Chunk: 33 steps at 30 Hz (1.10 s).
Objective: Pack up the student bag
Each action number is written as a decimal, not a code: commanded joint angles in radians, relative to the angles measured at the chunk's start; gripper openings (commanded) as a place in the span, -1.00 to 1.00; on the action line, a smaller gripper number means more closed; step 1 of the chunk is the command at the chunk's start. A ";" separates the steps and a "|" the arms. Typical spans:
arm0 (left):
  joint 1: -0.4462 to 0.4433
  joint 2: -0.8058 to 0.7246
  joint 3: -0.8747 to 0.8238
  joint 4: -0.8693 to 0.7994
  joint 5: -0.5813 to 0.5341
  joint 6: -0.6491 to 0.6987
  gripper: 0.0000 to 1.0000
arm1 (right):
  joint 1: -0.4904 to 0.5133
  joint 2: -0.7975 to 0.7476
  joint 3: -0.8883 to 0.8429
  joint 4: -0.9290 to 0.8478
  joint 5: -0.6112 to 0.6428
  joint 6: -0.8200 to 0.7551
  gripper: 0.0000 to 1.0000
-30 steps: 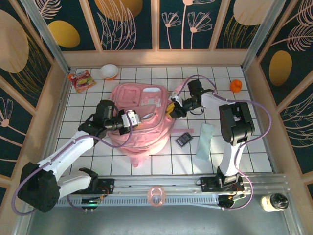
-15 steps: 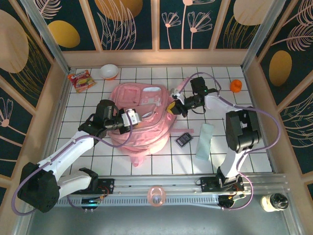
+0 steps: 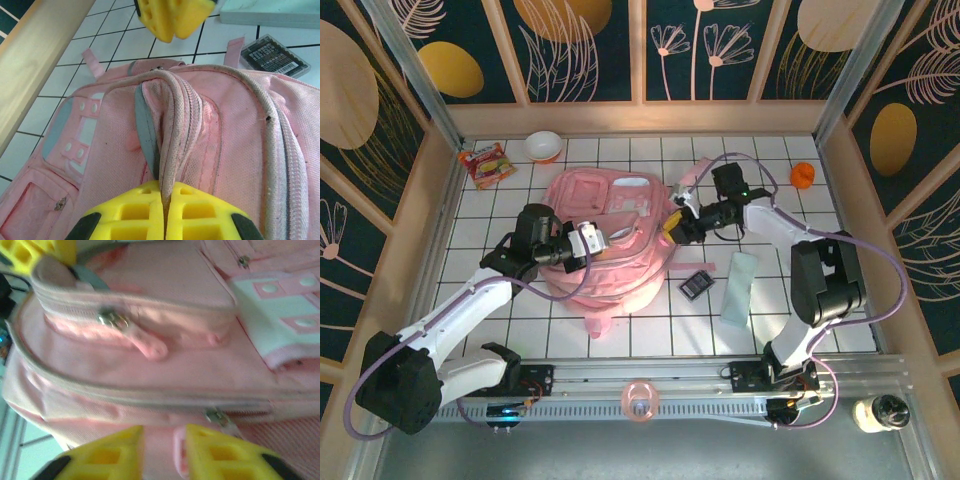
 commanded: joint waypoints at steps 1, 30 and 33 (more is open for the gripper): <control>0.004 -0.047 -0.006 0.116 0.078 -0.013 -1.00 | -0.042 0.001 -0.029 0.124 0.027 0.024 -0.27; 0.004 -0.046 -0.008 0.147 0.071 -0.027 -1.00 | 0.007 0.175 0.136 -0.197 -0.098 -0.083 -0.33; 0.004 -0.051 -0.013 0.150 0.073 -0.029 -1.00 | 0.002 0.209 0.158 -0.204 -0.097 -0.080 -0.31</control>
